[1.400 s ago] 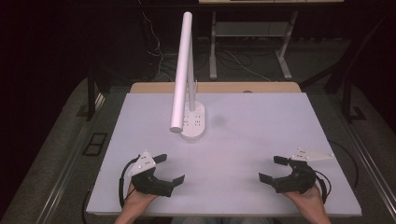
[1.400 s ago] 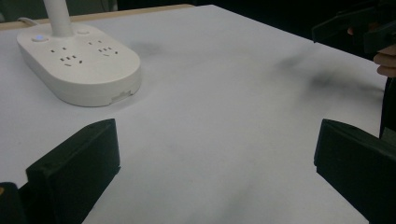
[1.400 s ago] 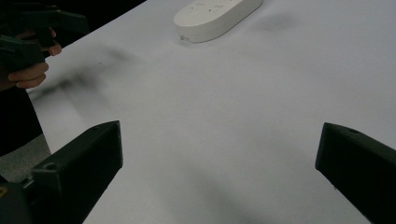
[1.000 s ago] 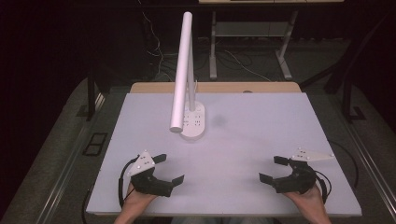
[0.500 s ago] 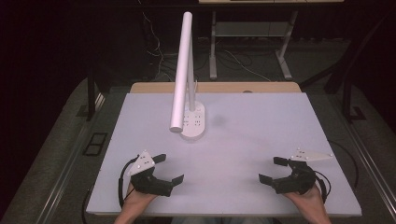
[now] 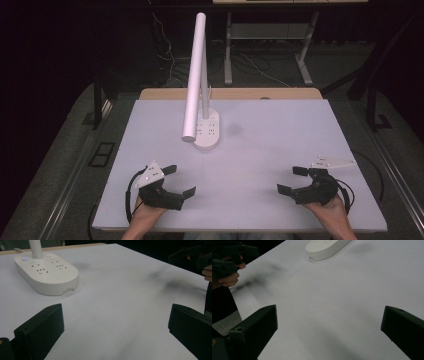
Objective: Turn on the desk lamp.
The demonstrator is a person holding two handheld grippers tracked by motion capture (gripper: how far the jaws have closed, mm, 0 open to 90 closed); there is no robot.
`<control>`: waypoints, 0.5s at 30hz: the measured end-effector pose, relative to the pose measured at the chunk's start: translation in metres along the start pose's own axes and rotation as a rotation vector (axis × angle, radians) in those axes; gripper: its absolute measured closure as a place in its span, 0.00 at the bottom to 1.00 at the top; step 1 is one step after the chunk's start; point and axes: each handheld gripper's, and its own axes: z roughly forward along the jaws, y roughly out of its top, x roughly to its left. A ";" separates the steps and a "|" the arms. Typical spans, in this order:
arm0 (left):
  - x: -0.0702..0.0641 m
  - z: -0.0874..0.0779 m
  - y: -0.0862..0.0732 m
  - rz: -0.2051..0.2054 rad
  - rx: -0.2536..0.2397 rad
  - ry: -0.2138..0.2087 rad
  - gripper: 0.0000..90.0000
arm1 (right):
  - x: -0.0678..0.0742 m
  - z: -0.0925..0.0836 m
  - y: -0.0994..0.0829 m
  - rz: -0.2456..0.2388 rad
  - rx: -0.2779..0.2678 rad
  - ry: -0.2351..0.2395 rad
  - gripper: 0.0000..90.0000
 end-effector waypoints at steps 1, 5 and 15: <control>0.001 0.000 0.000 -0.001 0.001 0.000 0.00 | 0.000 0.001 0.001 0.003 0.003 0.002 0.00; 0.002 0.000 0.000 -0.003 -0.002 0.000 0.00 | 0.001 0.004 0.007 -0.006 0.019 0.003 0.00; 0.002 0.000 0.000 0.003 0.003 -0.004 0.00 | 0.001 0.010 0.021 -0.033 0.039 0.008 0.00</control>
